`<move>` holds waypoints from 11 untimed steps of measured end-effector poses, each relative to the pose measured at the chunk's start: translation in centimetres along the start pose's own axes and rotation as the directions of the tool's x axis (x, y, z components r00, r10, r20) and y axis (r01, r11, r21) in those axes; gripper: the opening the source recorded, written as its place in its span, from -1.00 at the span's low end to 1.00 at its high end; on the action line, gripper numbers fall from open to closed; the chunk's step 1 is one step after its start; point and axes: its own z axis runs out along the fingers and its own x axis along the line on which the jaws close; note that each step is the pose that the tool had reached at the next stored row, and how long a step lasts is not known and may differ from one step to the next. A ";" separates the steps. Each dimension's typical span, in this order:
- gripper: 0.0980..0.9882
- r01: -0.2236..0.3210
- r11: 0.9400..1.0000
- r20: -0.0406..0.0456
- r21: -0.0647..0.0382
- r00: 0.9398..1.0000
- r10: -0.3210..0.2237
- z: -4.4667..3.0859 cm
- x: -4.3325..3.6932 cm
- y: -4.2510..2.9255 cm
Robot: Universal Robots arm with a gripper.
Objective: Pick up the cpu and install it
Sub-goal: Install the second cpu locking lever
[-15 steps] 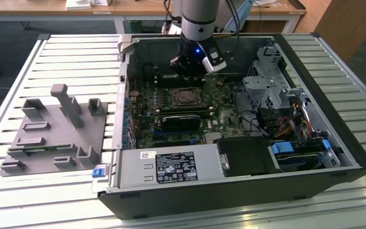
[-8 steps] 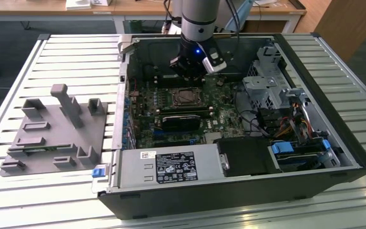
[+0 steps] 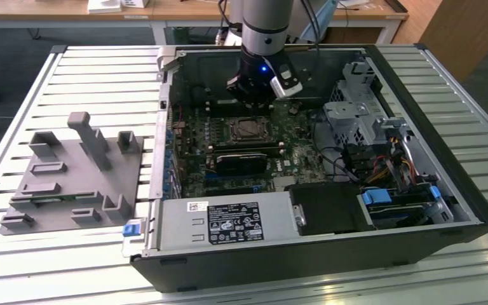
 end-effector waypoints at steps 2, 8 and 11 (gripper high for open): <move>-0.98 0.000 1.000 0.000 0.000 1.000 0.000 -0.21 0.00 0.02; -0.98 0.000 1.000 0.000 -0.001 1.000 0.000 -1.08 0.00 0.08; -0.98 0.000 1.000 0.000 0.000 1.000 0.000 -1.10 0.00 -0.06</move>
